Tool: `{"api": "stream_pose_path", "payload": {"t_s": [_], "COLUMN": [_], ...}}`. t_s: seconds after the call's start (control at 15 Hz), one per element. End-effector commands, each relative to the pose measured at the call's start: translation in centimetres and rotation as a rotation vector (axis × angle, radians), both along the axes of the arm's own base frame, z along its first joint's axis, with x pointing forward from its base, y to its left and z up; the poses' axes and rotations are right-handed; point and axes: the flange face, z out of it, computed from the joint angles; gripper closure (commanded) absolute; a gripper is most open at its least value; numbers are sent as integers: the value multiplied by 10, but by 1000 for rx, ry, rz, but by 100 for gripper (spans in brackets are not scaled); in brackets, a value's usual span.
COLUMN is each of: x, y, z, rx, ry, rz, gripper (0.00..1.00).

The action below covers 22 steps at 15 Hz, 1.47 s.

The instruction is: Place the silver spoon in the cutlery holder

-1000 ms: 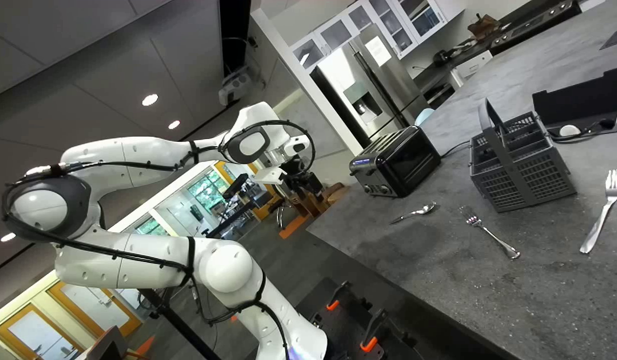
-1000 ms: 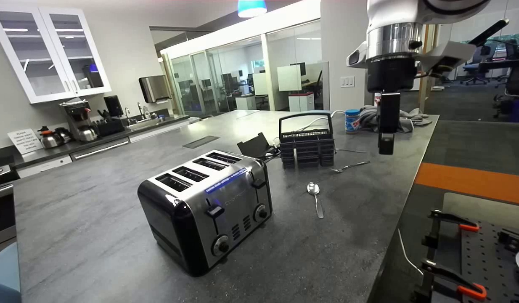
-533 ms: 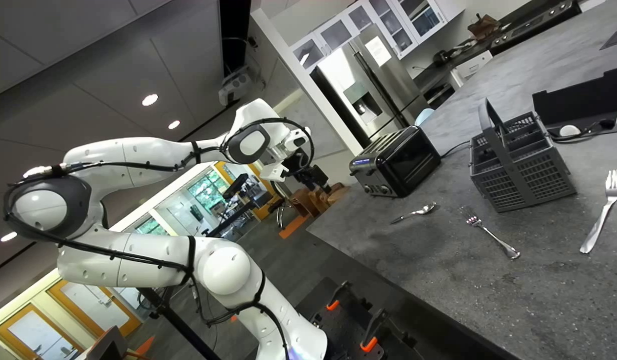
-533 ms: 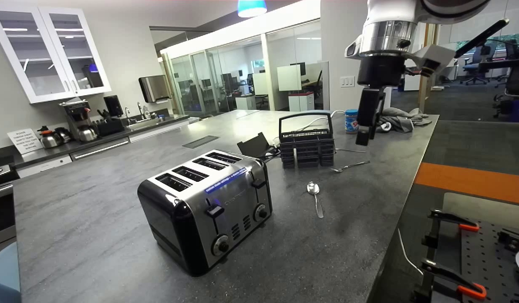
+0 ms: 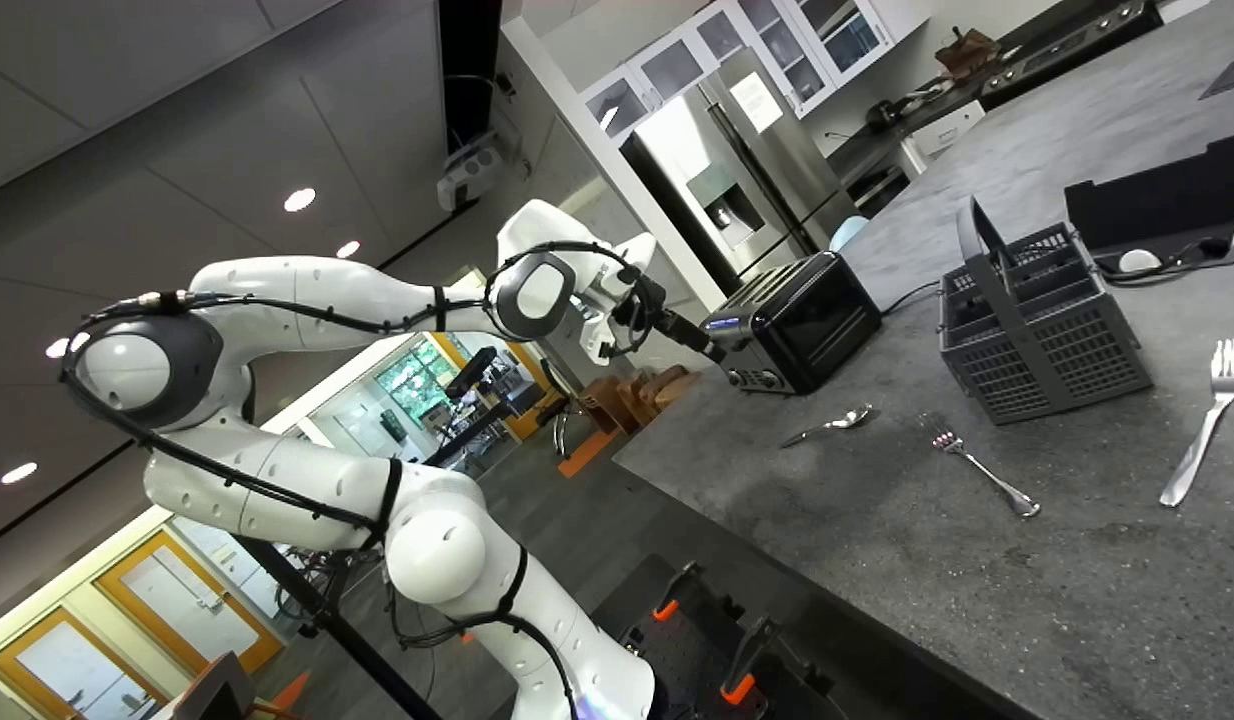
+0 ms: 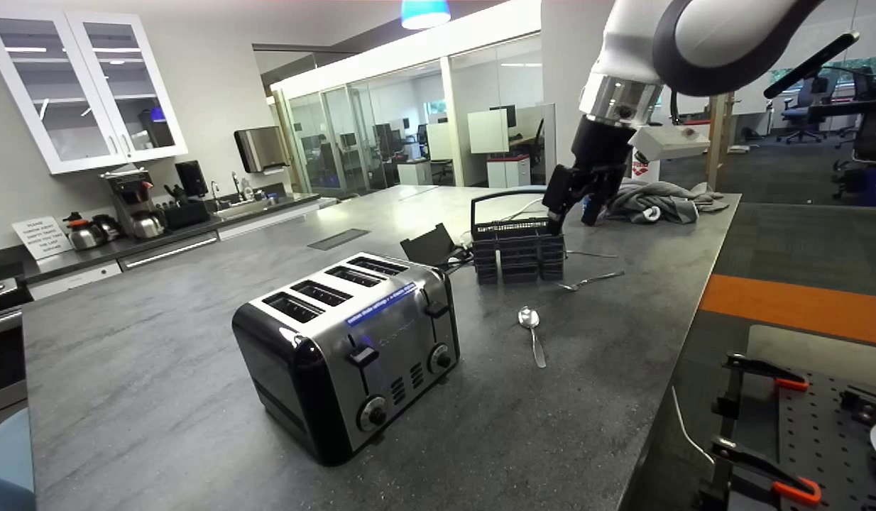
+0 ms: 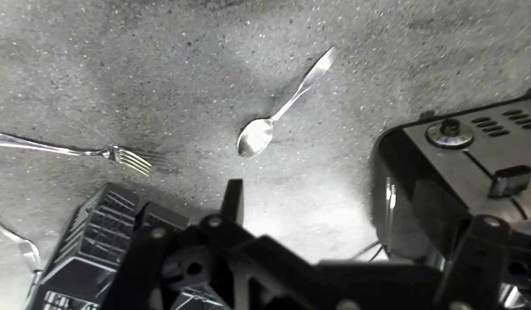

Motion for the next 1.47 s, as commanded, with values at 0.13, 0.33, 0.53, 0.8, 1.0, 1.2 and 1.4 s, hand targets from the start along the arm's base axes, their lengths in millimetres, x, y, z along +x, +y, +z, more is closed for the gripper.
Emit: {"api": "stream_pose_path", "payload": {"t_s": [0.13, 0.33, 0.53, 0.8, 1.0, 1.2, 1.4], "x": [32, 40, 46, 40, 56, 74, 93], "y": [-27, -27, -10, -11, -17, -15, -12], "z": [-54, -83, -109, -112, -112, -115, -118], "rx": [-7, 5, 36, 26, 32, 65, 111], "ry": [20, 72, 171, 161, 230, 325, 371], "rz": [-301, -453, -470, -443, -538, -611, -645], "gripper": [0, 0, 0, 0, 0, 0, 0]}}
